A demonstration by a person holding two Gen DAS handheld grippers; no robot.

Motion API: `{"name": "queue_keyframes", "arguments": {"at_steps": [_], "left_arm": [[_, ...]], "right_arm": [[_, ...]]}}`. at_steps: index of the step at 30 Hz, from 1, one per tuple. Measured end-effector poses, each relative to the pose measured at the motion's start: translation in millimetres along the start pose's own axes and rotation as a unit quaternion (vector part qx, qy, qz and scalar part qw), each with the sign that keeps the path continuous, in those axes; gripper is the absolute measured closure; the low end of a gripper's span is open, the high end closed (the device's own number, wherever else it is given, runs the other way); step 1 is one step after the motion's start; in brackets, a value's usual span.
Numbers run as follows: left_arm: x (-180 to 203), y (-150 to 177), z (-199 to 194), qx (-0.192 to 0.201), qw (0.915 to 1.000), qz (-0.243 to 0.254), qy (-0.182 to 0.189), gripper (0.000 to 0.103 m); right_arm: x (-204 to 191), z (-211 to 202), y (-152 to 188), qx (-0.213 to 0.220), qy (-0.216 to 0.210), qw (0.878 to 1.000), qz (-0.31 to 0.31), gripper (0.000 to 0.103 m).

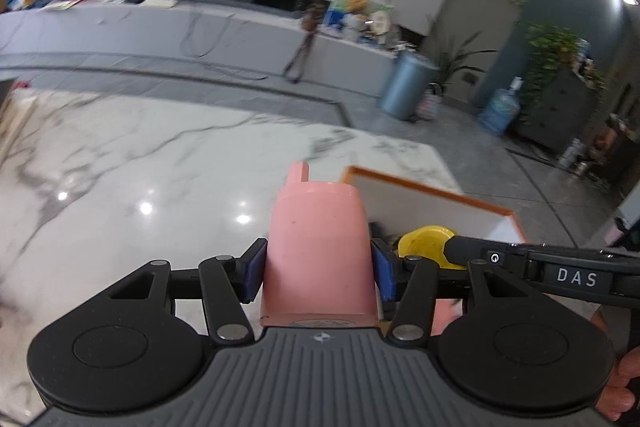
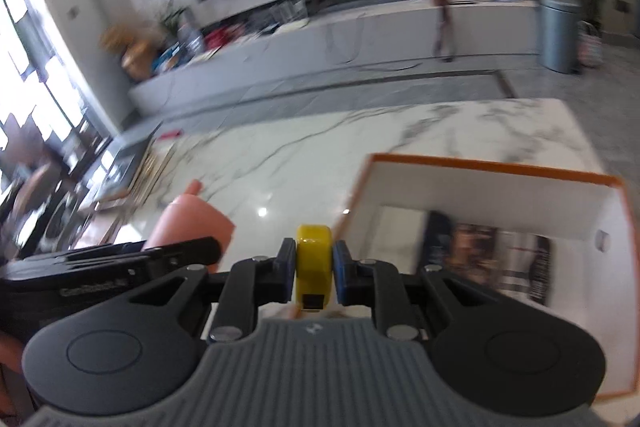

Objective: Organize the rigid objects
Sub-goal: 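Carry the pink cup and tape measure over the shoebox, then lower the tape measure into the shoebox while the left gripper lowers the pink cup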

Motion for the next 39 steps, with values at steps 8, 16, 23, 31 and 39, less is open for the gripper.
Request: {"name": "queue_keyframes", "arguments": {"at_steps": [8,16,23,31,39], "left_arm": [[80,-2,25,-0.004,0.9972,0.048,0.057,0.041],[125,9,69,-0.037,0.9939,0.071,0.076,0.041],[146,22,106,-0.074,0.9896,0.101,0.071,0.041],[164,37,128,-0.104,0.9833,0.123,0.085,0.041],[172,47,143,-0.129,0.9795,0.123,0.094,0.041]], "right_arm": [[71,-57,11,0.062,0.078,0.993,0.054,0.085],[123,-78,33,0.109,0.165,0.977,0.075,0.085],[149,-67,28,0.101,0.188,0.975,0.065,0.085],[166,-41,30,0.070,0.192,0.978,0.051,0.085],[176,-23,41,0.020,0.194,0.980,0.030,0.086]]}}
Point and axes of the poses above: each gripper's, at about its wrist camera, not at the fingertips, and z roughly the way its jaws point, x to its right, y to its underside, the point moved 4 cm from there along z, roughly the way its jaws point, and after that the axes turned 11 degrees about -y, right-handed, at the moved point
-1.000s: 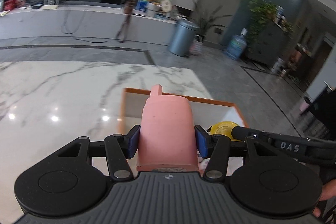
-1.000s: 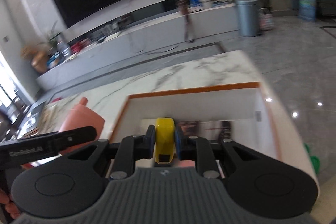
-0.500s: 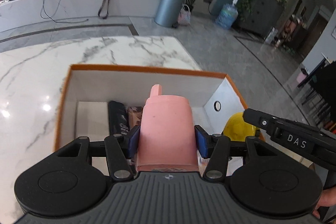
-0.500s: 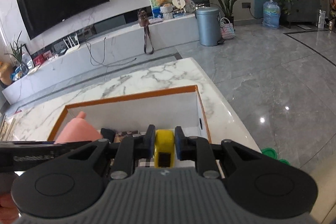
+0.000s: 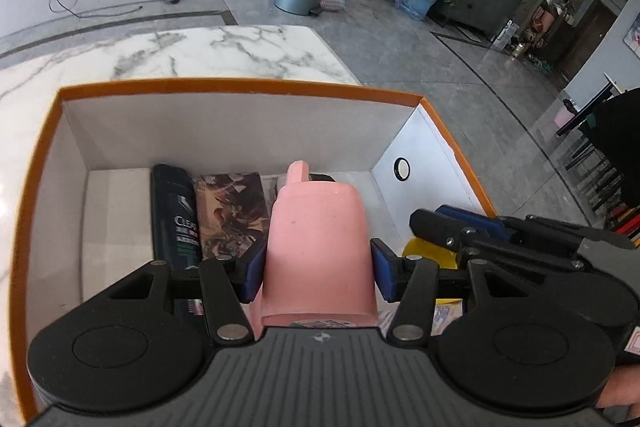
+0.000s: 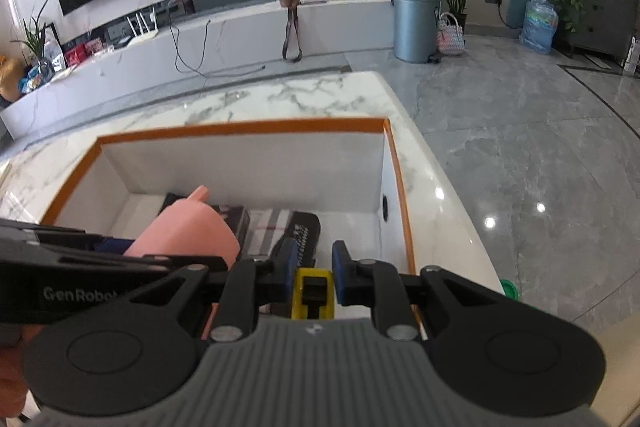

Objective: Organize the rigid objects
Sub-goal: 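Lower the tape measure into the shoebox while the left gripper lowers the pink cup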

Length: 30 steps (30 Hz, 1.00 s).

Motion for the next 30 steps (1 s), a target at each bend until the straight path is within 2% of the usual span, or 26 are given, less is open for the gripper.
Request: {"name": "queue_keyframes", "arguments": {"at_steps": [1,2,3,8,12,14,18,19,24,30], "left_arm": [[0,0,2,-0.004,1.0000,-0.003,0.003,0.041],[-1,1,4,-0.007,0.9999,-0.006,0.006,0.041],[1,1,7,-0.009,0.9999,-0.008,0.008,0.041],[2,4,13,-0.016,0.9997,-0.014,0.008,0.041],[2,6,16,-0.025,0.9990,-0.029,0.022,0.041],[4,7,17,-0.031,0.9986,-0.034,0.028,0.041],[11,8,20,-0.044,0.9975,-0.034,0.044,0.041],[13,8,22,-0.045,0.9975,-0.032,0.044,0.041],[24,7,28,-0.049,0.9975,-0.023,0.046,0.041],[30,-3,39,-0.063,0.9964,-0.040,0.040,0.041]], "right_arm": [[2,0,2,-0.003,-0.002,1.000,0.004,0.086],[4,1,3,-0.008,-0.006,1.000,0.010,0.100],[6,3,3,-0.011,-0.010,1.000,0.016,0.103],[6,7,3,-0.017,-0.014,1.000,0.018,0.103],[6,5,6,0.003,-0.007,1.000,0.029,0.103],[7,0,7,0.021,-0.002,0.999,0.039,0.098],[19,-15,8,0.063,0.002,0.995,0.080,0.096],[21,-17,9,0.072,-0.002,0.993,0.090,0.092],[27,-17,11,0.089,-0.014,0.988,0.124,0.084],[33,-18,7,0.117,-0.024,0.981,0.153,0.082]]}}
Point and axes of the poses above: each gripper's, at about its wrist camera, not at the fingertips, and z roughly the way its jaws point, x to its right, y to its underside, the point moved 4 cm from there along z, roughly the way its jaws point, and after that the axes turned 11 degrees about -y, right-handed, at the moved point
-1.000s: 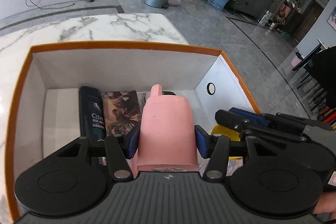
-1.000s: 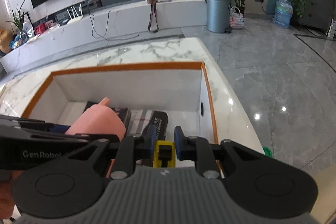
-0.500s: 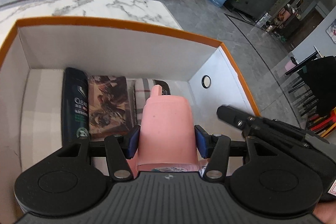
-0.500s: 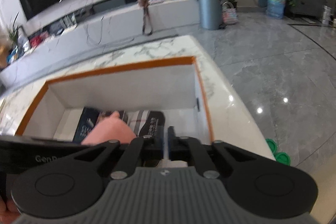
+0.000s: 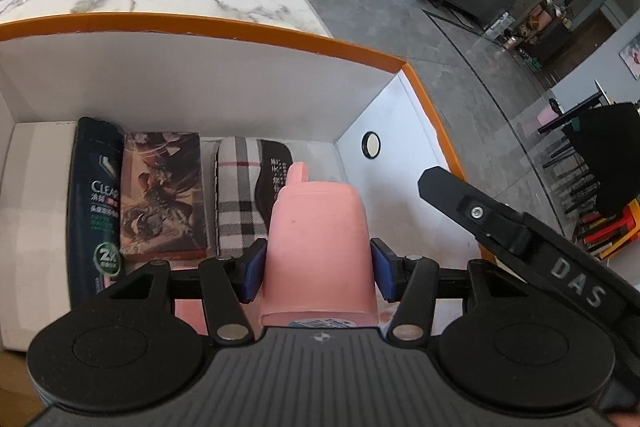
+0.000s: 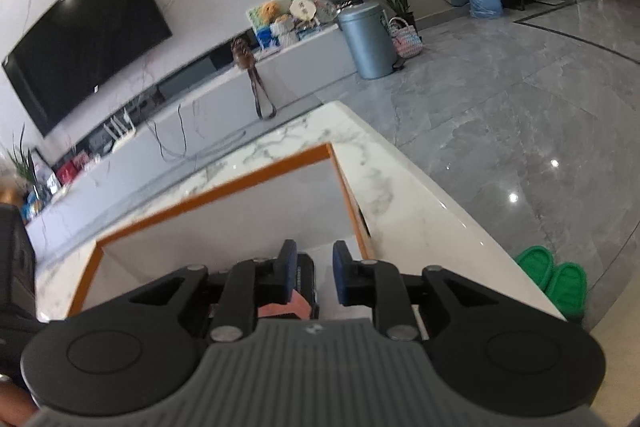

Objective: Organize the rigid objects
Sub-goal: 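Lower the tape measure into the shoebox while the left gripper lowers the pink cup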

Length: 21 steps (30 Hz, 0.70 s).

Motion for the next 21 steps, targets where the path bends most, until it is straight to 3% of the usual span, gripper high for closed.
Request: {"name": "queue_keyframes", "arguments": {"at_steps": [1,16,21], "left_arm": [[1,-2,2,-0.002,1.0000,-0.003,-0.003,0.041],[12,-10,22,-0.033,0.9993,-0.006,-0.016,0.041],[10,-10,19,-0.030,0.9992,0.000,-0.028,0.032]], "right_arm": [[0,1,-2,0.005,0.002,1.000,0.003,0.077],[9,-2,-10,0.026,-0.019,0.999,0.032,0.078],[7,-4,-9,0.023,-0.016,0.999,0.026,0.077]]}}
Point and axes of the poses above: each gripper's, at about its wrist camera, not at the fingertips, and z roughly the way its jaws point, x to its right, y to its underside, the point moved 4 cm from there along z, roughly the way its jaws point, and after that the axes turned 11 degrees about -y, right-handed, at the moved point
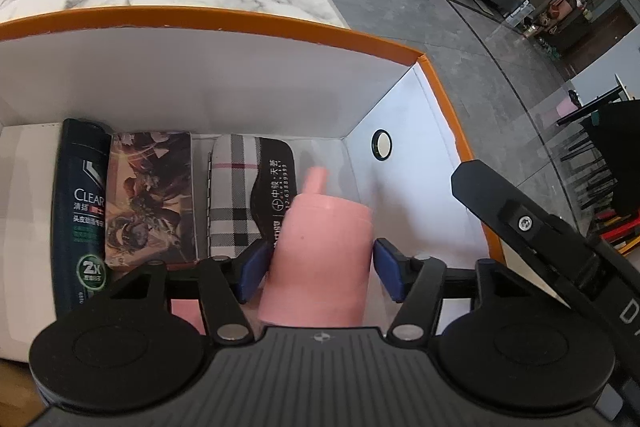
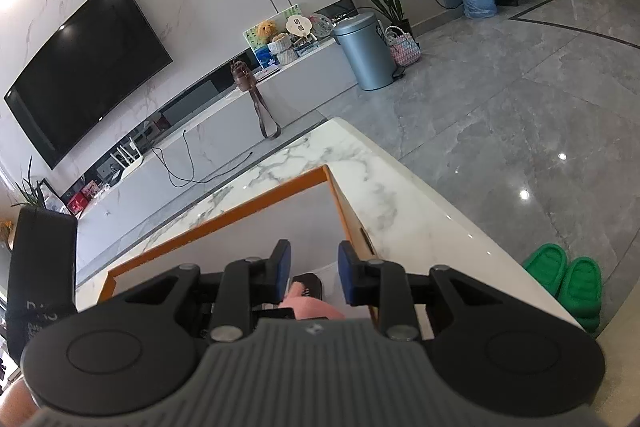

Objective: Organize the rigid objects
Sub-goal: 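Lower the tape measure into the shoebox while the left gripper lowers the pink cup, then open both grippers to release the cup and tape measure and withdraw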

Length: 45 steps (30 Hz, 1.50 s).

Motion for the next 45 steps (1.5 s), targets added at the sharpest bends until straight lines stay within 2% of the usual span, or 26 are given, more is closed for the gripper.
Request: {"name": "queue_keyframes", "arguments": {"at_steps": [3,7,12,23,29,34,39,41,45], "left_arm": [[-2,1,-4,0.005,1.0000,-0.002,-0.003,0.032],[-6,4,-14,0.011,0.9999,-0.008,-0.003,0.026],[-12,7,-32,0.032,0.9993,-0.016,-0.009,0.025],[-25,14,-99,0.122,0.9915,-0.032,-0.029,0.025],[-24,28,-140,0.190,0.9803,-0.014,-0.054,0.025],[-23,48,-169,0.256,0.9606,0.022,-0.106,0.025],[-26,66,-188,0.289,0.9471,0.032,-0.136,0.025],[-29,71,-193,0.297,0.9434,0.029,-0.144,0.025],[-35,82,-199,0.312,0.9366,0.027,-0.157,0.025]], "right_arm": [[-1,-2,-1,-0.002,0.002,1.000,-0.002,0.077],[-3,-7,-2,-0.005,0.006,1.000,-0.007,0.075],[-12,-15,0,-0.013,0.004,1.000,-0.018,0.075],[-42,-47,-2,-0.002,-0.010,0.999,-0.045,0.075],[-61,-68,1,0.003,-0.021,0.998,-0.066,0.074],[-76,-84,8,0.009,-0.020,0.994,-0.108,0.065],[-88,-95,21,0.003,-0.011,0.989,-0.150,0.058],[-92,-100,25,0.001,-0.013,0.986,-0.165,0.051],[-94,-108,34,0.000,-0.010,0.982,-0.188,0.045]]}}
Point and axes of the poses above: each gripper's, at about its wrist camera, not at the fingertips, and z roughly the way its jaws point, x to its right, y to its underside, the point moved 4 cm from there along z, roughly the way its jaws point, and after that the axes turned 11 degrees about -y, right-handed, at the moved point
